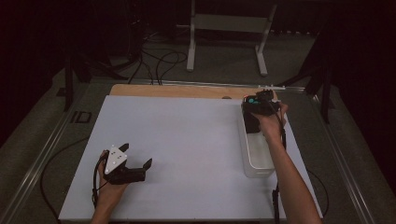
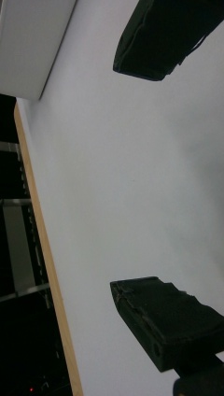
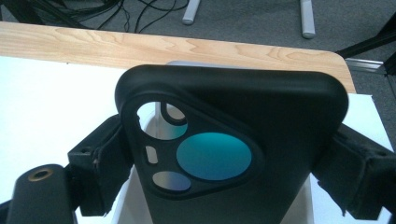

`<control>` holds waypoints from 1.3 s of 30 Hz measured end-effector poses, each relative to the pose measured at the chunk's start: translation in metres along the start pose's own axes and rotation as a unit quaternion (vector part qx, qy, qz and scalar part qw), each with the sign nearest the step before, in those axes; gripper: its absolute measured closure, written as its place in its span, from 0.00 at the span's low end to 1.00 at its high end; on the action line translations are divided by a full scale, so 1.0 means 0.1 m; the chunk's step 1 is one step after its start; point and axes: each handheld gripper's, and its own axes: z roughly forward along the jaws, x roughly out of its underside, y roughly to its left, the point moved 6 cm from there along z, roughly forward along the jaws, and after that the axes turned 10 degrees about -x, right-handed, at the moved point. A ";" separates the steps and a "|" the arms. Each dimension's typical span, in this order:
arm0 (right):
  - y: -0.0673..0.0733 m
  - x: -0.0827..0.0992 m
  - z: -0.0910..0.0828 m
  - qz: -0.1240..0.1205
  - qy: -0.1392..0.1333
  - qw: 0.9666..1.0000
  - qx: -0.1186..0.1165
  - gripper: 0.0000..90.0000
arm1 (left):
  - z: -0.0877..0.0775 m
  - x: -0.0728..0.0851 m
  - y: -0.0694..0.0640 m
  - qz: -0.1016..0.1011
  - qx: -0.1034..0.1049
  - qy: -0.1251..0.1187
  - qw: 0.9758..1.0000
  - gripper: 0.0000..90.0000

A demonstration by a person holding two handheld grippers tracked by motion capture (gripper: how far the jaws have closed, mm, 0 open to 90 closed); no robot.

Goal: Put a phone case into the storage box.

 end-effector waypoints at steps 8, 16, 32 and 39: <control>-0.02 -0.01 0.03 0.005 -0.007 1.000 -0.001 0.13 | 0.00 0.00 0.00 -0.002 0.000 0.000 1.000 0.00; -0.05 -0.02 0.02 0.009 -0.019 1.000 -0.018 0.10 | 0.00 0.00 0.01 -0.001 -0.001 0.002 1.000 0.00; 0.02 -0.09 -0.16 -0.011 -0.051 0.998 -0.028 0.10 | 0.00 0.01 0.00 0.006 -0.005 0.004 1.000 0.00; 0.19 -0.10 -0.33 -0.037 -0.064 0.996 -0.058 0.10 | 0.01 0.01 -0.03 0.020 -0.007 0.006 1.000 0.00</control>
